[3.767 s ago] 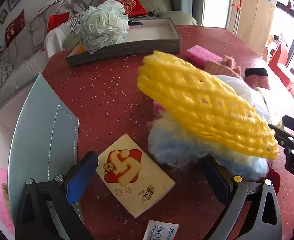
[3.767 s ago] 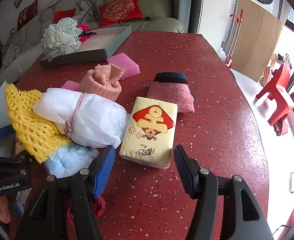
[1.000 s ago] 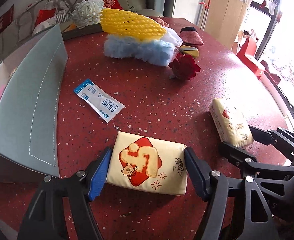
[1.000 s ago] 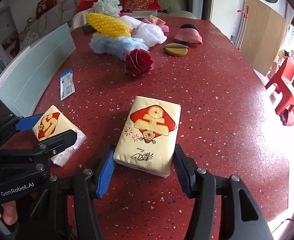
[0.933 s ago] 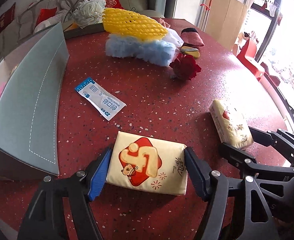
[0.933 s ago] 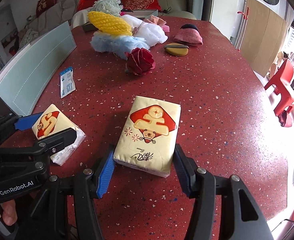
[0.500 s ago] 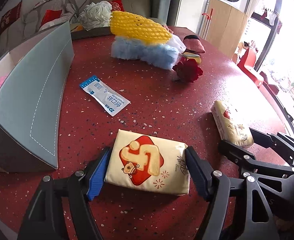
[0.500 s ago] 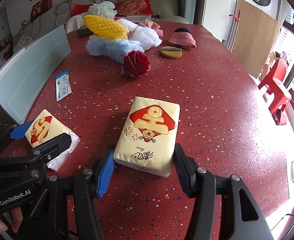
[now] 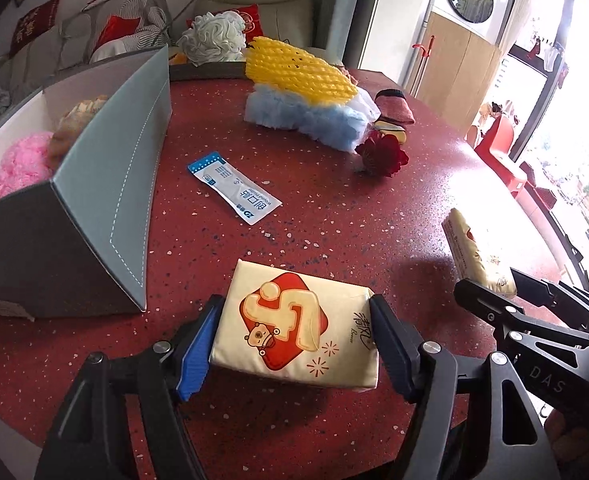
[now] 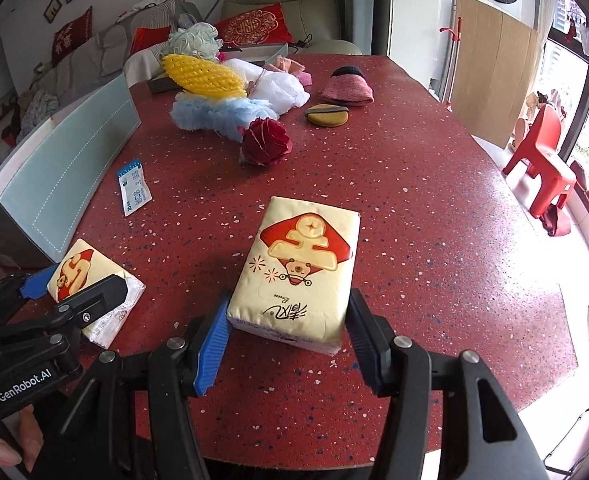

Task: Organize soft objects
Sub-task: 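Lift and carry both tissue packs toward the box with both tools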

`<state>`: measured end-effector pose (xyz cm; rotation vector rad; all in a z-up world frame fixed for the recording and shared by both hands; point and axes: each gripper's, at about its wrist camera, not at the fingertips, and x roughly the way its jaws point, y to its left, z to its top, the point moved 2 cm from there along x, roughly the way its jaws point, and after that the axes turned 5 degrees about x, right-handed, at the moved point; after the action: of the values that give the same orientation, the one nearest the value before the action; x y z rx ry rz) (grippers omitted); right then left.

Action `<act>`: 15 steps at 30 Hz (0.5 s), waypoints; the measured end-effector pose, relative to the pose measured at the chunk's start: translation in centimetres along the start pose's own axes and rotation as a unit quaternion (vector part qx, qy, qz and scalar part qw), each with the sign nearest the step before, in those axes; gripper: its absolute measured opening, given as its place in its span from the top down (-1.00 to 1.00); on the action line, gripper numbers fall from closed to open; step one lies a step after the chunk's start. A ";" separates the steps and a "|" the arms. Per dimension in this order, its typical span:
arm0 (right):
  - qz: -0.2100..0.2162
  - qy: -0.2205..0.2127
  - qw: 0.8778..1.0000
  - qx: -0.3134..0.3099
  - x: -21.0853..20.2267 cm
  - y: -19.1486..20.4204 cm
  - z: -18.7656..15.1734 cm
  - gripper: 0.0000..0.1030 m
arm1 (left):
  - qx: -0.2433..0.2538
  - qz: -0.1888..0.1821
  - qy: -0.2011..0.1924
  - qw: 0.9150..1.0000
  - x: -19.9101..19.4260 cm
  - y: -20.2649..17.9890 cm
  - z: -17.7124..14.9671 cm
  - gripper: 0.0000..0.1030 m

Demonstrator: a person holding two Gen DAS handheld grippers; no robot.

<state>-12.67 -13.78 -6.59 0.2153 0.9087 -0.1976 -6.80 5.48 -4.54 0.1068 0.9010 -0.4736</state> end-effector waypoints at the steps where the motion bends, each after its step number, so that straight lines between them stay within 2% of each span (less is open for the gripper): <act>1: 0.003 -0.002 1.000 0.001 -0.3 0.1 0.0 -0.15 | 0.002 0.001 -0.006 1.000 -0.4 0.0 0.1 -0.41; 10: 0.035 -0.038 0.998 -0.020 -3.2 2.7 1.7 -0.15 | 0.002 0.015 -0.068 0.998 -5.5 0.8 2.6 -0.41; 15: 0.058 -0.056 0.996 -0.047 -4.2 5.5 3.3 -0.15 | -0.033 0.035 -0.088 0.995 -7.9 3.6 4.6 -0.41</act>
<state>-11.25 -9.08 -0.70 0.1671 0.7888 -0.0590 -5.97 10.16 4.04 0.0363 0.7372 -0.3813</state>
